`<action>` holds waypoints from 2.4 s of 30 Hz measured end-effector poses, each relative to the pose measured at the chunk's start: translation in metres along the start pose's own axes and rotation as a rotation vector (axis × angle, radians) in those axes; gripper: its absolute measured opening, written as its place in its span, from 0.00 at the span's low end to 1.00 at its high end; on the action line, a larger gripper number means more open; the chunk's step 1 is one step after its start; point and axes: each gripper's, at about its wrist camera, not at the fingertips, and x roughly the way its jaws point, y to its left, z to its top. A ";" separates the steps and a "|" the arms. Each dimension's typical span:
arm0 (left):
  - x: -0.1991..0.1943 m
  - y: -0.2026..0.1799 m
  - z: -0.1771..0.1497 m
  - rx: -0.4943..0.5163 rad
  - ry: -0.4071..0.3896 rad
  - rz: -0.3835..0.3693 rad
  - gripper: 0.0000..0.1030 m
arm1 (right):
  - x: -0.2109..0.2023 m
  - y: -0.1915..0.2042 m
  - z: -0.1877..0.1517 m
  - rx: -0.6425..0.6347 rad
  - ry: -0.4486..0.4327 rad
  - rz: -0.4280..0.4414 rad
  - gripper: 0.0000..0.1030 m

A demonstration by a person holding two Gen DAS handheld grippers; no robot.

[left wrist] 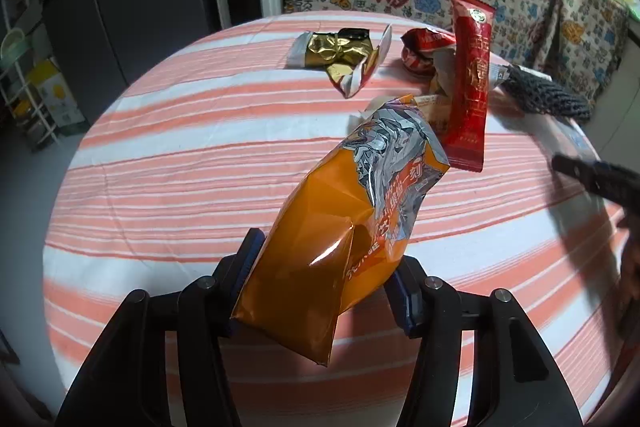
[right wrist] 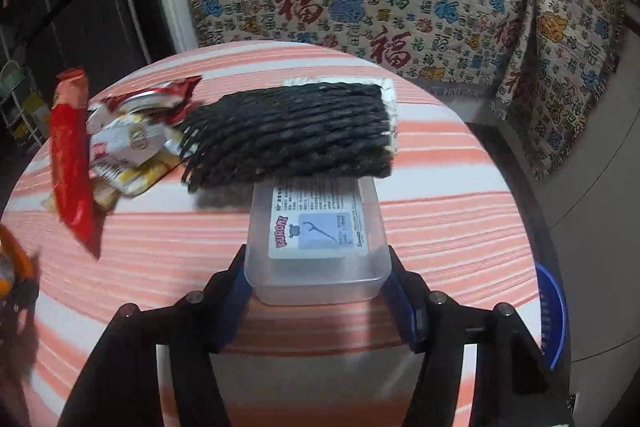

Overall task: Collect trash
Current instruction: 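Grasp the orange chip bag with the left gripper while the right gripper grasps the clear plastic box, then lift the orange chip bag with the left gripper while the right gripper lifts the clear box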

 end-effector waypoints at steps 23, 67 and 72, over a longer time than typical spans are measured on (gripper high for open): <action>0.018 0.018 0.007 -0.015 0.041 0.030 1.00 | -0.031 0.056 -0.028 -0.175 0.006 0.098 0.77; -0.045 -0.020 0.001 0.067 -0.030 -0.253 0.33 | -0.119 0.022 -0.047 -0.134 -0.037 0.286 0.60; -0.053 -0.022 -0.006 0.040 -0.049 -0.265 0.32 | -0.123 0.006 -0.054 -0.112 -0.056 0.251 0.60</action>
